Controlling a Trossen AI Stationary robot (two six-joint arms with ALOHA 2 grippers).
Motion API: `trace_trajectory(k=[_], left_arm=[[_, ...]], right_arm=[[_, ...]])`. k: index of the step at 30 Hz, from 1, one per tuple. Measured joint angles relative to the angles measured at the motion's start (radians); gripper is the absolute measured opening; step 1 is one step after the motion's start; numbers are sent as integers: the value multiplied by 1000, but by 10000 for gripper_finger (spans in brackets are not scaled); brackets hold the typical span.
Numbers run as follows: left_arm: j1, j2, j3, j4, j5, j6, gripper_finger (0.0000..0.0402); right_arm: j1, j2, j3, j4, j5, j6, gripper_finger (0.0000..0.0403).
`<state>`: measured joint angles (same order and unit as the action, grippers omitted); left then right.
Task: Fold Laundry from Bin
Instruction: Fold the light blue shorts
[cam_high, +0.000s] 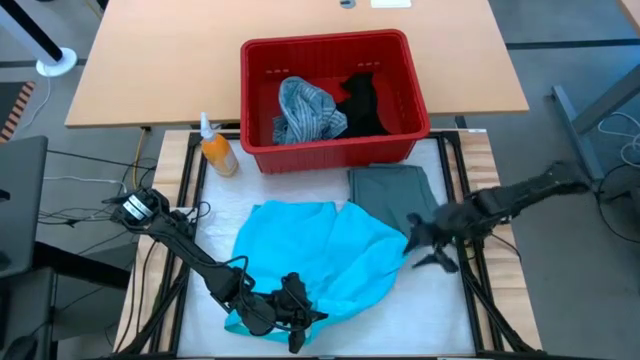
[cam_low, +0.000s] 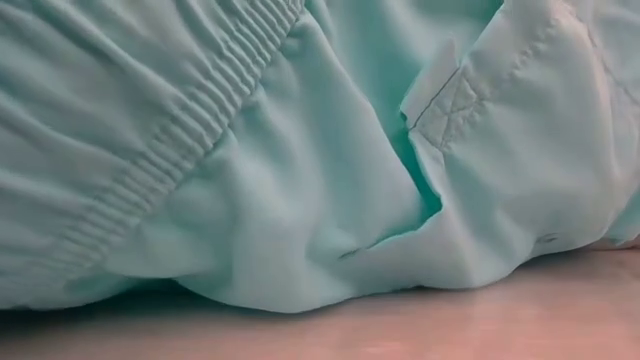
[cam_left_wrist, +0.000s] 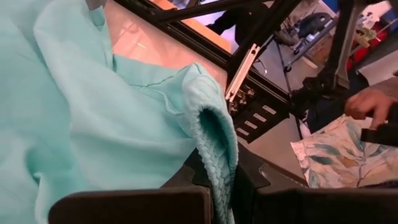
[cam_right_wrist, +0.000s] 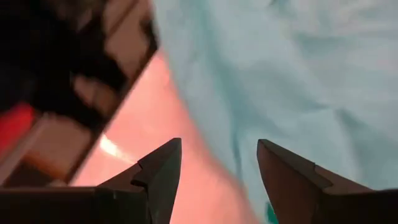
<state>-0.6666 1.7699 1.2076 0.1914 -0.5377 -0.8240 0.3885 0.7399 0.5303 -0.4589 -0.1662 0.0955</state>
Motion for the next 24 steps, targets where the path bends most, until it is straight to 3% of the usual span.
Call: trace_trajectory(k=[6,9,12,18,24], left_arm=[[10,0,0,-8,12,-2,3],[19,0,0,-9,34,-6,3],[22,0,0,-12,36,-8,3],[21,0,0,-18,37,-11,3],[21,0,0,-22,37,-18,3]], right_arm=[[190,178,88,-134,333,-224,240],[248,255,114,-166,434,-303,240],[277,333,113,-181,501,-315,240],[297,469,113,-209,526,-325,240],[295,576,113,-204,664,-325,239]])
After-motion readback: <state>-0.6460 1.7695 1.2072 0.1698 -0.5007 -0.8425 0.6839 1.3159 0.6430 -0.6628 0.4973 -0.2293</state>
